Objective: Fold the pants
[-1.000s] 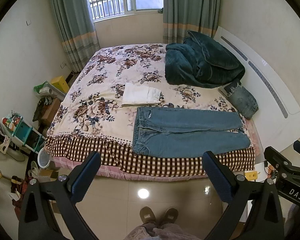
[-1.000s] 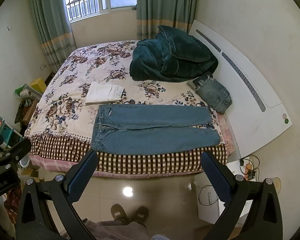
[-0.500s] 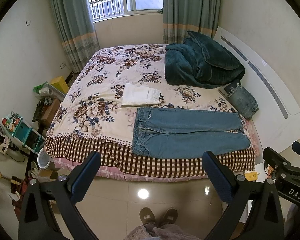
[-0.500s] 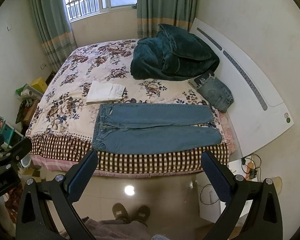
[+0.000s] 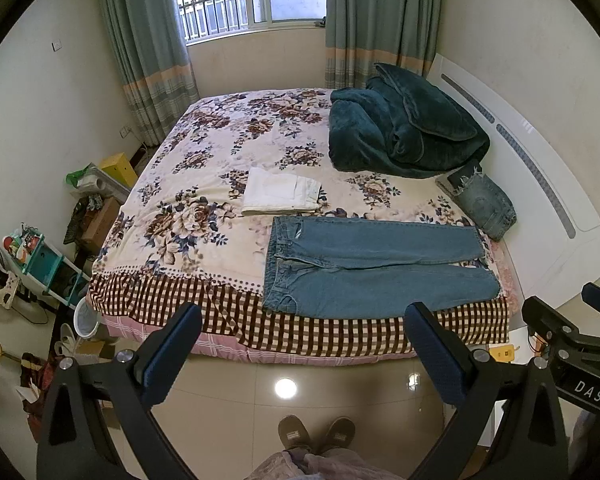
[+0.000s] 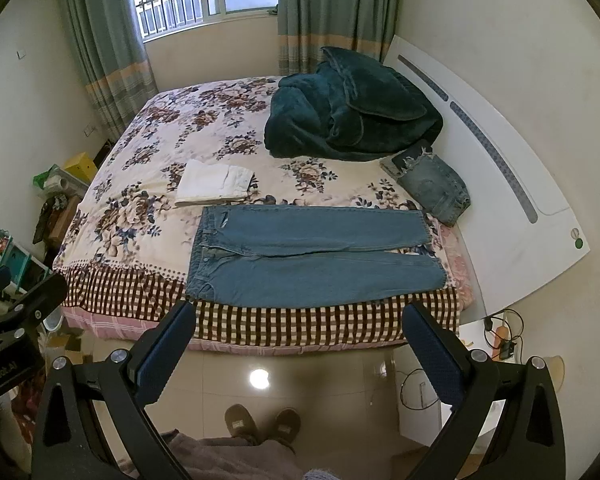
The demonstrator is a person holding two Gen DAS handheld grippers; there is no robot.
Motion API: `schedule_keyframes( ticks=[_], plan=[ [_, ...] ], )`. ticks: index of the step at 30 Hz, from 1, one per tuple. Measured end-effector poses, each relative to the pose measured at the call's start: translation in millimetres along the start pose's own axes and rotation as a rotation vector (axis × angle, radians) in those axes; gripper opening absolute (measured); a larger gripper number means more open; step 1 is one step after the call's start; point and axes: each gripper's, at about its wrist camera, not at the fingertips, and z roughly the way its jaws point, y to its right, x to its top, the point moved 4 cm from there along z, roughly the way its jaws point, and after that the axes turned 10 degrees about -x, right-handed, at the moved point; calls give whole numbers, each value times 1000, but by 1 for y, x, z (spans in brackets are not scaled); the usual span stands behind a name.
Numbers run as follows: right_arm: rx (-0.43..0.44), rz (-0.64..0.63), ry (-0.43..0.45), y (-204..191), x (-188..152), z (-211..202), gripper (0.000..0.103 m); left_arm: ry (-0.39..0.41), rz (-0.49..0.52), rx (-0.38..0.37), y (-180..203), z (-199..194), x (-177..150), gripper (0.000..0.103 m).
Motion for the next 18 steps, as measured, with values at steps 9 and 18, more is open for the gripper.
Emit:
schedule_keyframes(
  ticks=[9,18],
  plan=[
    [2,-1,-2,-1,1,0,103,-3,-2,-2,4,-1,7,103],
    [5,0,0,-2,3,1,103,-2,-2,-1,5,-1,9,103]
  ],
)
